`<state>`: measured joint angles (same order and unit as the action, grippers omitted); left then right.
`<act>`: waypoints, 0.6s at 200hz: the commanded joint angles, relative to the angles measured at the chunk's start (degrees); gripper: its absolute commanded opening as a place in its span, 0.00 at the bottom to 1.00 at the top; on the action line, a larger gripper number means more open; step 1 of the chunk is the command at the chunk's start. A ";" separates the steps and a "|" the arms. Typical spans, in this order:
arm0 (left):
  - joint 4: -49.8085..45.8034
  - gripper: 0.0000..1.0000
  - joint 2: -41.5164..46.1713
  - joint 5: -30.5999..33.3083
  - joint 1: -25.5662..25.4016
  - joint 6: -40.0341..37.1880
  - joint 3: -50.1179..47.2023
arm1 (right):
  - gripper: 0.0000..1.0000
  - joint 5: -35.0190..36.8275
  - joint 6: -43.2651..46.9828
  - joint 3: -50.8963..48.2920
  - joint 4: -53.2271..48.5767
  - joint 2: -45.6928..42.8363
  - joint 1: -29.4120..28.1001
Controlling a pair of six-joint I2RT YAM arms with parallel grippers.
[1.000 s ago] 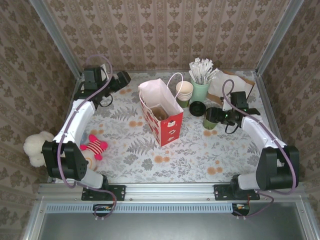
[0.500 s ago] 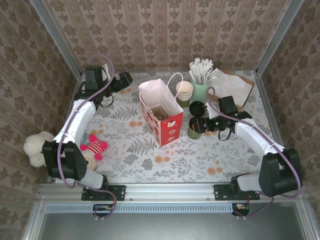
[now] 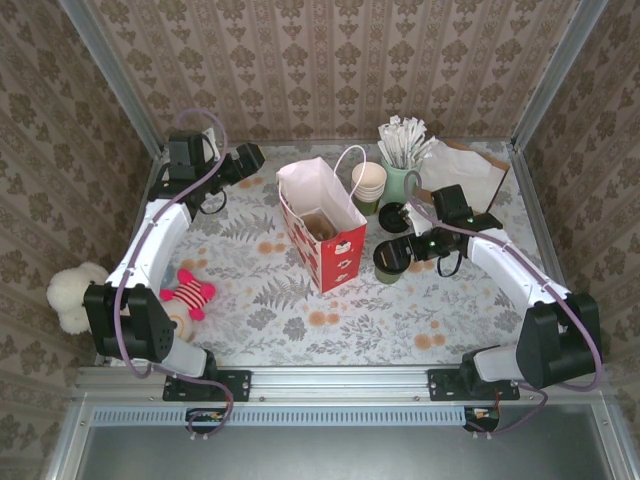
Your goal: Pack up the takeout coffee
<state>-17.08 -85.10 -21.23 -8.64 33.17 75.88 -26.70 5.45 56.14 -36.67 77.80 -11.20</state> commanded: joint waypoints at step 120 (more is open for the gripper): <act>-2.06 1.00 0.87 2.87 -0.23 -1.86 0.41 | 1.00 24.53 -27.65 9.11 -10.06 1.35 -9.05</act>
<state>-17.96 -85.10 -19.51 -8.64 32.51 75.88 -12.34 -8.16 61.49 -40.75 78.24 -18.98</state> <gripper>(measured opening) 0.997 0.999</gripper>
